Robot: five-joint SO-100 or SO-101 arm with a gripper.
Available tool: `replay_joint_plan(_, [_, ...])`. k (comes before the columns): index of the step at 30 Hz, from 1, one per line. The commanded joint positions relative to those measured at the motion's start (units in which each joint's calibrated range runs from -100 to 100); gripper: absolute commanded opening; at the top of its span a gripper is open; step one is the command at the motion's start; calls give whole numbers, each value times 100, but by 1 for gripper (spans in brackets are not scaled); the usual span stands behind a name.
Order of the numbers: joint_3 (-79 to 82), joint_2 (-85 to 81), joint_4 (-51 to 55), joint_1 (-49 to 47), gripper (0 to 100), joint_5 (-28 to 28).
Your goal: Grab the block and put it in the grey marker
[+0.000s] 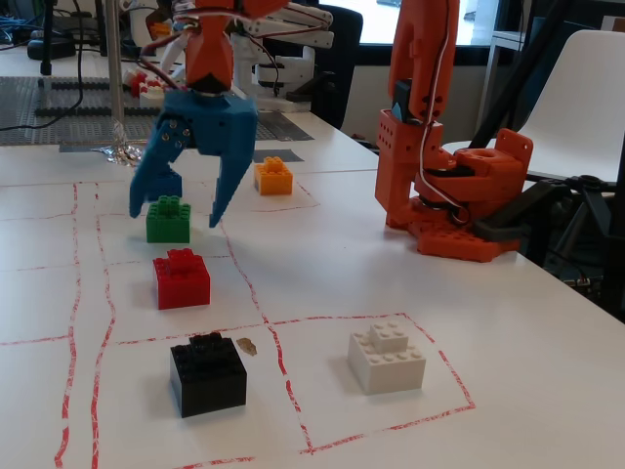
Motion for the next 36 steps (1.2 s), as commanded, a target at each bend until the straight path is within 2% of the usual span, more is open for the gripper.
replay_joint_plan(1, [-210, -164, -112, -253, 28, 59])
replay_joint_plan(7, [-210, -104, -112, -244, 22, 107])
replay_joint_plan(15, [-246, -319, -112, -288, 0, 171])
replay_joint_plan(19, [-309, -655, 92, -332, 0, 230])
replay_joint_plan(25, [-817, -1422, 941, -535, 0, 400])
replay_joint_plan(36, [-1207, -2982, 2264, -350, 0, 1123])
